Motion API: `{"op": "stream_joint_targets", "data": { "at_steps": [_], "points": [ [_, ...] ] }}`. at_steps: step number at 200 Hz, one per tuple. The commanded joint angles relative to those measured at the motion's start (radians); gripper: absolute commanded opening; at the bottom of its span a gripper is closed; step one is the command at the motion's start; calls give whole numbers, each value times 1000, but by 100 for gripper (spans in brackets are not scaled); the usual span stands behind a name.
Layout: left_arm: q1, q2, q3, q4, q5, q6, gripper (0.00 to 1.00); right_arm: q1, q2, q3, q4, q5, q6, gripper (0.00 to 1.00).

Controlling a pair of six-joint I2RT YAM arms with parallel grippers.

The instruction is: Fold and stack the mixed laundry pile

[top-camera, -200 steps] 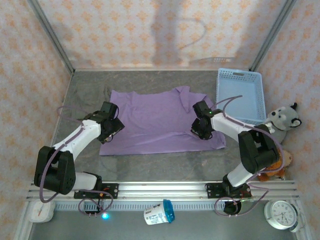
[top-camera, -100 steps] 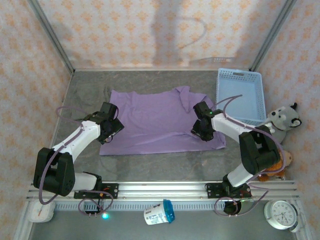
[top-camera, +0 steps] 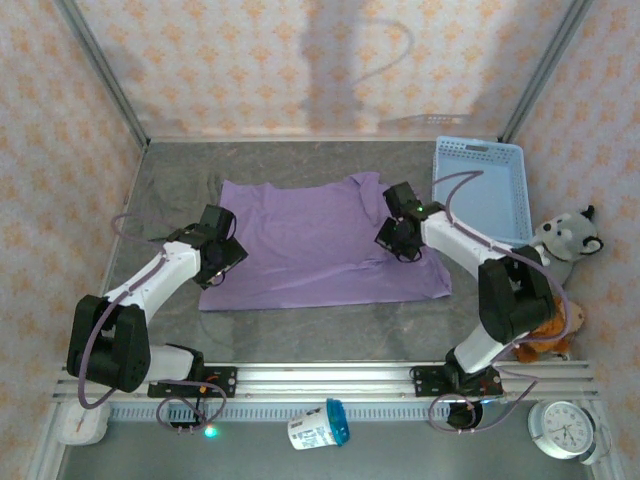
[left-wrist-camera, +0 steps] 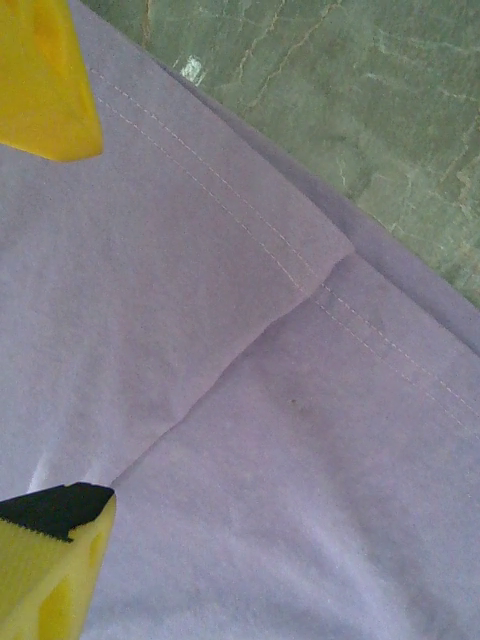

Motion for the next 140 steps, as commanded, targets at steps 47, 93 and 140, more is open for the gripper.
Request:
{"op": "stream_joint_targets", "data": {
  "at_steps": [47, 93, 140],
  "points": [
    [7, -22, -23, -42, -53, -13, 85, -6, 304, 429, -125, 49, -170, 33],
    [7, -59, -33, -47, -48, -12, 85, -7, 245, 475, -180, 105, -253, 38],
    [-50, -54, -8, 101, 80, 116, 78, -20, 89, 234, -179, 63, -171, 47]
  ]
}}
